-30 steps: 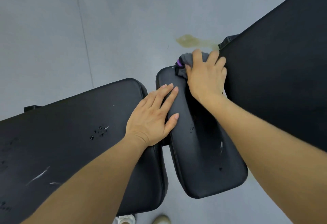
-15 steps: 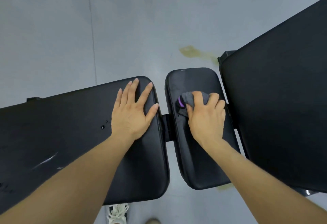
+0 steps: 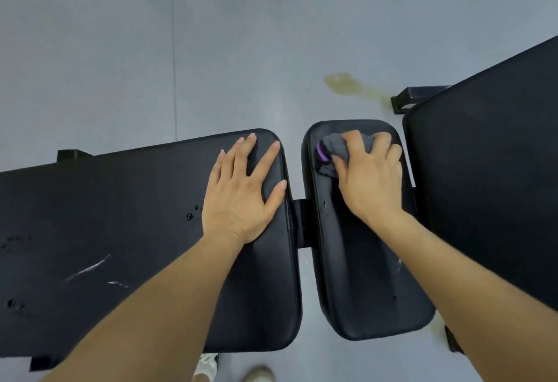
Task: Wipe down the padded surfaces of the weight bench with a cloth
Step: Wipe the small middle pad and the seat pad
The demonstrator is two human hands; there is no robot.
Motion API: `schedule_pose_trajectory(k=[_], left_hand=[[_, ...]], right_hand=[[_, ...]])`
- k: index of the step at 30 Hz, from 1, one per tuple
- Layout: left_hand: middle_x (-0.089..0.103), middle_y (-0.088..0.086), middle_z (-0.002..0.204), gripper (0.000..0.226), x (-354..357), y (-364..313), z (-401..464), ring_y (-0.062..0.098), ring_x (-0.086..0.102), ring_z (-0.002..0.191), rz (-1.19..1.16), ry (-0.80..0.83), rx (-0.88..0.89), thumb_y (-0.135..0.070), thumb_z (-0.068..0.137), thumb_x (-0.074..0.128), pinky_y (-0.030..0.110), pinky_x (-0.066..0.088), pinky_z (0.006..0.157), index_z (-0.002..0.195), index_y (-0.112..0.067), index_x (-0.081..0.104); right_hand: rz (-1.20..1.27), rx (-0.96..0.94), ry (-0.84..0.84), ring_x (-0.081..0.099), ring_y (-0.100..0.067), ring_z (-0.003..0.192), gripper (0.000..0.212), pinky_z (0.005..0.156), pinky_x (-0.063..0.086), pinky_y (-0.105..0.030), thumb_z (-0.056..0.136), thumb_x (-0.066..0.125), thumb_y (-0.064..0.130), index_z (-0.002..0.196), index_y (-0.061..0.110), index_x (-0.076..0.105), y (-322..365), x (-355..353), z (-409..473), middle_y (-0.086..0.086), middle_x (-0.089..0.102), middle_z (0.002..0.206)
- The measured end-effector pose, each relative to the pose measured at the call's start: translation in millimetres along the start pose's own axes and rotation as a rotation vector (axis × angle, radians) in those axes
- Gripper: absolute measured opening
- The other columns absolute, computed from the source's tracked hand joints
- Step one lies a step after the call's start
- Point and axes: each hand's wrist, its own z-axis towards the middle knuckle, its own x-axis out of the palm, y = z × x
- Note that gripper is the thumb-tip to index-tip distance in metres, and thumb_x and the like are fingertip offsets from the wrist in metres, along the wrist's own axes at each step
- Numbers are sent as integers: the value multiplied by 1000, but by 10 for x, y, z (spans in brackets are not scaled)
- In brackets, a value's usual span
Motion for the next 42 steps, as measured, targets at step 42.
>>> schedule_pose_trajectory(k=[42], left_hand=[[23, 6, 151, 60, 32, -2, 8, 23, 21, 139, 13, -14, -11, -57, 90, 20, 38, 11, 116, 146, -35, 21]], right_hand=[[160, -315, 116, 33, -28, 110, 37, 89, 32, -39, 90, 51, 40, 126, 35, 46, 49, 20, -182, -6, 37, 128]])
